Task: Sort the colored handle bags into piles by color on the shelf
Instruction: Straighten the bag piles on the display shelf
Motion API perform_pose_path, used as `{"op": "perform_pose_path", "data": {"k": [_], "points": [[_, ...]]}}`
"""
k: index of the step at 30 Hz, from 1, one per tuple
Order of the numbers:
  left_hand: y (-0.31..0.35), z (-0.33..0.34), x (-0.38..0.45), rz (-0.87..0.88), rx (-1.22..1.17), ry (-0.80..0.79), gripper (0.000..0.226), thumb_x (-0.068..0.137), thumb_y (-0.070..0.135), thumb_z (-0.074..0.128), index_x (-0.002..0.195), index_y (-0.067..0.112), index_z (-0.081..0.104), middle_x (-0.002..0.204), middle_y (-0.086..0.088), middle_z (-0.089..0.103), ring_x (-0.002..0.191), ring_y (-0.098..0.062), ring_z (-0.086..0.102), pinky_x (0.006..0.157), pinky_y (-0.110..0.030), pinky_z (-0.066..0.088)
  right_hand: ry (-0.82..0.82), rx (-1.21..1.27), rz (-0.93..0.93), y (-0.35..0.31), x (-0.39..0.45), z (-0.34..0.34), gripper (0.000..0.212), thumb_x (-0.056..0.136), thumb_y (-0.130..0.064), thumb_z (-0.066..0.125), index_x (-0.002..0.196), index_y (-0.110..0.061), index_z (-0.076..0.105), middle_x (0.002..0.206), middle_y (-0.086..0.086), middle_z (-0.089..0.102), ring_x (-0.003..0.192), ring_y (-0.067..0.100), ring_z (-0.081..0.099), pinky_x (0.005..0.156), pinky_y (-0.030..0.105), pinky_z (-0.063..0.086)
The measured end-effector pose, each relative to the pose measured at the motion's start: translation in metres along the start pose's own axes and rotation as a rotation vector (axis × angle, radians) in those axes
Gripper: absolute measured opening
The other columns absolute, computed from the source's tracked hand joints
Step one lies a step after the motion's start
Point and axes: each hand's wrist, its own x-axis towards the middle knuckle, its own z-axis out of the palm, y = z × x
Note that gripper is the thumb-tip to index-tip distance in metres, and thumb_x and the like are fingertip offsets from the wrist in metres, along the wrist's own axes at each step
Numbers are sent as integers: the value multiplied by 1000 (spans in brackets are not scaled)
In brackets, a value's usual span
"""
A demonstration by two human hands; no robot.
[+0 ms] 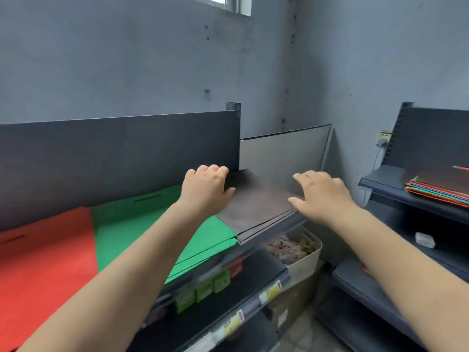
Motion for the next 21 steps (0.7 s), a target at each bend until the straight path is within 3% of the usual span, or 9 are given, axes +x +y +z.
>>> {"op": "perform_pose_path", "data": {"k": [12, 21], "points": [[225, 54, 109, 411, -159, -56, 46, 94, 47, 44, 130, 18, 46, 133, -3, 52, 123, -26, 46, 96, -38, 35, -82, -137, 379, 199, -49, 25, 57, 93, -50, 45, 139, -19, 38, 140, 3, 44, 129, 25, 39, 101, 41, 35], [381, 97, 208, 590, -278, -68, 43, 93, 45, 45, 128, 20, 47, 131, -1, 53, 121, -26, 47, 95, -37, 35, -118, -231, 623, 342, -52, 42, 53, 94, -49, 44, 138, -20, 39, 135, 1, 47, 125, 24, 42, 98, 39, 36]]}}
